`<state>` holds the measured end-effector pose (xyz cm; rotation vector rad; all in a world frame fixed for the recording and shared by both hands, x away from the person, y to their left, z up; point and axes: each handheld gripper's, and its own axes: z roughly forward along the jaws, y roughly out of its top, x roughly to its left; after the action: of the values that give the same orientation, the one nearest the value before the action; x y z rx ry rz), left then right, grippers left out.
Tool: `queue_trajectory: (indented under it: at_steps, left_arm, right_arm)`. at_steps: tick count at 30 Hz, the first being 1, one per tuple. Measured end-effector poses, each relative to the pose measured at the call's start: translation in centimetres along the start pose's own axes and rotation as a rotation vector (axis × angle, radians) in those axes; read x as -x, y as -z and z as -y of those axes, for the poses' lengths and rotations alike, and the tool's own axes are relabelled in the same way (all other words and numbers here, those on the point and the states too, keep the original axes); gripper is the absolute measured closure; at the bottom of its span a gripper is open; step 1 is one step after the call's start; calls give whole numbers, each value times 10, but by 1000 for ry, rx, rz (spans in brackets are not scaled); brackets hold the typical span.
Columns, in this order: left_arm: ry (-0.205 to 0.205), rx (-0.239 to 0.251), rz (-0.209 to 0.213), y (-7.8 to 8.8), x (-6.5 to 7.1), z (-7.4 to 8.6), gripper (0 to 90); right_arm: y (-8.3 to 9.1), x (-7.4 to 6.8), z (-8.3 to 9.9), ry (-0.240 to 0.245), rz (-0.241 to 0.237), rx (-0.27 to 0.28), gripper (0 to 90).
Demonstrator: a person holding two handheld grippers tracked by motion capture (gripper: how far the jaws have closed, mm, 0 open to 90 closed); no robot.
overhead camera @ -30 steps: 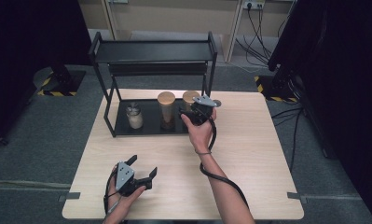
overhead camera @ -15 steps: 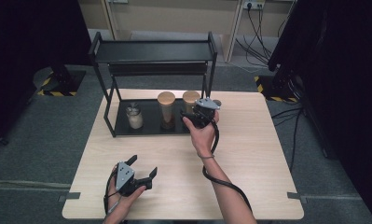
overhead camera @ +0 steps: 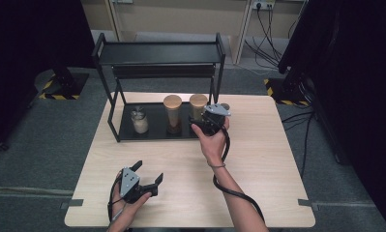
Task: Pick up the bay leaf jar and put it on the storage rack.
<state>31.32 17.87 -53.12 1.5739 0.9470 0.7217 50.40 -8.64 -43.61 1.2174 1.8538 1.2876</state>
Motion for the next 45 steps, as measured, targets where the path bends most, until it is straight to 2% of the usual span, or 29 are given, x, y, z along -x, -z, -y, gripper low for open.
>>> queue_trajectory:
  at_steps: [45]
  left_arm:
    - [-7, 2, -4, 0, 1, 0, 78]
  right_arm:
    - [46, 10, 11, 55, -85, 25, 69]
